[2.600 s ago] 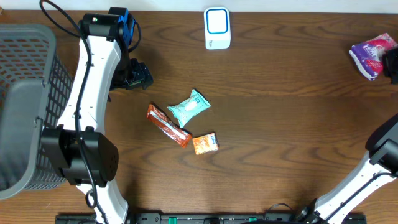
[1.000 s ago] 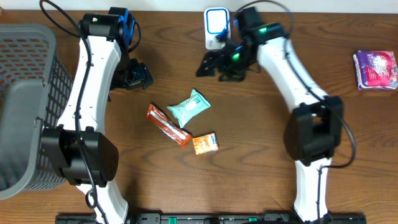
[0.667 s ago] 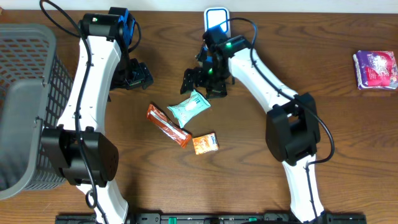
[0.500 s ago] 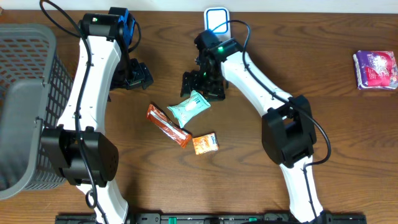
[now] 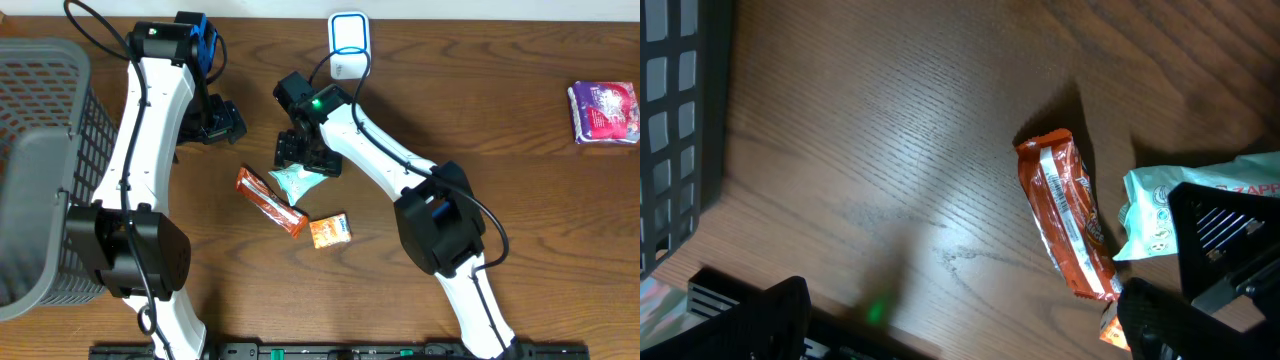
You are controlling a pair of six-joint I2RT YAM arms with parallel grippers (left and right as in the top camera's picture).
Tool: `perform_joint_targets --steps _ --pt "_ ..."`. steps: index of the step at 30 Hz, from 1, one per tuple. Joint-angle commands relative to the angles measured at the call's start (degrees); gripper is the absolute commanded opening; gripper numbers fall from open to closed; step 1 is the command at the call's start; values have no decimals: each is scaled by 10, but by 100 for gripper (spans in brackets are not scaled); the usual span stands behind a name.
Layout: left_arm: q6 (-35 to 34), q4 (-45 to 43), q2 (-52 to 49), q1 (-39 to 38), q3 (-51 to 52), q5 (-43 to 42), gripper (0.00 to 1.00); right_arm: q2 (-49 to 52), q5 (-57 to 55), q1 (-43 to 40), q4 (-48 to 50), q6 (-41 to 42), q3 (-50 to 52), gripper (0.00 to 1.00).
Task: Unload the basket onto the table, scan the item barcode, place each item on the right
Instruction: 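Reach the right gripper to the mint-green packet and grasp it, then lift the mint-green packet toward the scanner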
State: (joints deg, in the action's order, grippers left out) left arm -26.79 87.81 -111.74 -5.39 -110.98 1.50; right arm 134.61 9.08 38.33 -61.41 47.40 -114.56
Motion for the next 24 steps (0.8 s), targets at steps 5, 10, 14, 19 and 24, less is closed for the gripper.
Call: perform_joint_targets --steps 5,10,14,19,24 --pt "-1 2 -5 2 3 5 98 8 -32 -2 7 10 30 78" --pt "-1 2 -5 2 3 5 98 8 -56 -2 12 -11 48 79" --pt "-1 2 -5 2 3 5 98 7 -92 -12 12 -117 42 80" --pt "-1 2 -5 2 3 5 98 6 -124 -44 -35 -244 -3 79" --pt "-1 2 -5 2 3 5 98 6 -176 -89 -122 -311 -93 80"
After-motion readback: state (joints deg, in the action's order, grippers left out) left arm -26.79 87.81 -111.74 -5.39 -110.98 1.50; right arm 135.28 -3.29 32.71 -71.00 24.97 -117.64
